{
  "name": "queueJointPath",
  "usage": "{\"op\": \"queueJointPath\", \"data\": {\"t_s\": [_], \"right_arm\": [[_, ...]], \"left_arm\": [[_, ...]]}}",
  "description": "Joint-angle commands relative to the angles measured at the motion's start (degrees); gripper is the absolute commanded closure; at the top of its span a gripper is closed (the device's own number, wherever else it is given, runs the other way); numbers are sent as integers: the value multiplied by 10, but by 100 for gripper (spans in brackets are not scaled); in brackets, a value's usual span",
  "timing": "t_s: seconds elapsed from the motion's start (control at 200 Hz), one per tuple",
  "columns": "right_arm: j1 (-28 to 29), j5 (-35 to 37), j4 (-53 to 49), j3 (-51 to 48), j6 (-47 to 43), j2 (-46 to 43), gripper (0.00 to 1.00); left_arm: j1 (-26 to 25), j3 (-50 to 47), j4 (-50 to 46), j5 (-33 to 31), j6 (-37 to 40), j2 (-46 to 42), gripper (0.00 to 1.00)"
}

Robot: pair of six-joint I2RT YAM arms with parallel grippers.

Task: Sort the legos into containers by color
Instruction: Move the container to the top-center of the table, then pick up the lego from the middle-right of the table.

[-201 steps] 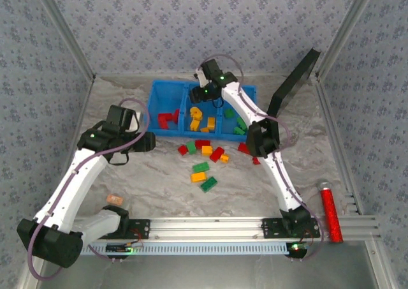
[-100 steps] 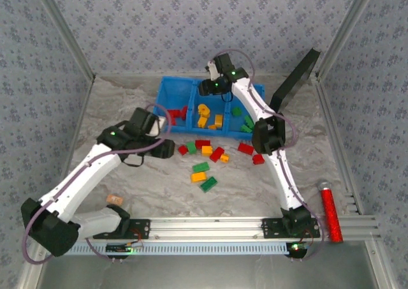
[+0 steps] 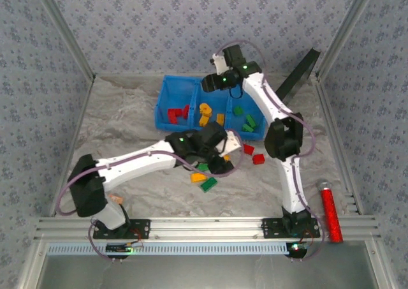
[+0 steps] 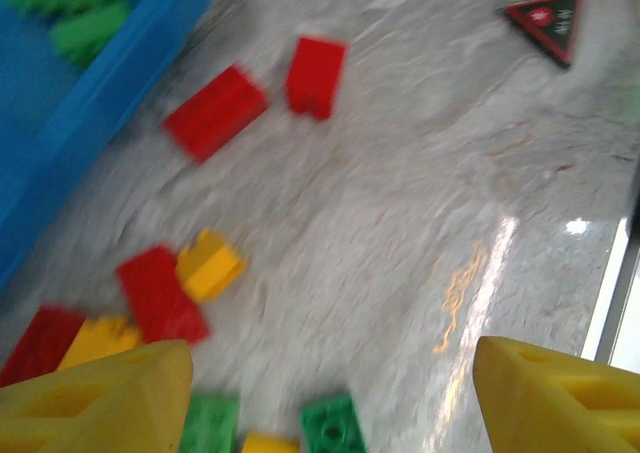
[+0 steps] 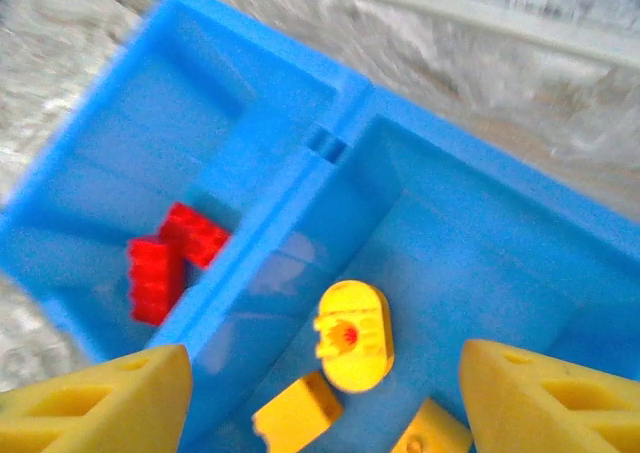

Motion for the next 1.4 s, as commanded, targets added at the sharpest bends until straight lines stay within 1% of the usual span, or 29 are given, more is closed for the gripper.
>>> {"op": "queueJointPath", "data": {"t_s": [0.0,0.095,0.23,0.405,0.545,0.635,0.685,0.785,0.905,0.925,0.945,0.995,1.06,1.154,1.259,1.394], "right_arm": [[-5,-2,-16,-57,-25,-106,27],[-22,22,-15,-147,-5,-194,27],[-58,53,7,-284,22,-340,26],[-87,72,-27,-395,43,-499,24],[-112,73,-35,-470,63,-601,23],[-121,72,-48,-499,72,-643,23],[-121,51,-59,-516,79,-669,23],[-118,31,-53,-565,105,-734,22],[-116,10,-58,-616,133,-801,24],[-115,4,-58,-619,136,-810,24],[-113,-6,-55,-643,141,-821,25],[-111,-45,-33,-671,162,-851,26],[-101,-83,-21,-691,183,-881,26],[-82,-60,-56,-692,186,-912,26],[-76,-30,-109,-681,179,-933,26],[-76,-27,-132,-677,180,-946,27]], "left_arm": [[-15,43,63,34,107,43,25],[-27,74,77,35,143,92,25],[-32,115,93,42,168,158,25],[-33,167,97,50,187,229,25],[-33,197,101,54,190,270,25],[-33,221,93,55,193,296,25],[-33,229,92,54,194,309,25],[-33,239,94,53,196,325,25],[-33,259,86,35,198,349,25],[-33,262,85,30,197,353,25],[-33,264,85,26,196,356,25],[-33,269,82,18,202,365,25],[-32,276,76,9,207,378,25],[-31,293,60,5,208,394,25],[-30,299,61,4,202,405,25],[-30,315,52,2,190,422,27]]}}
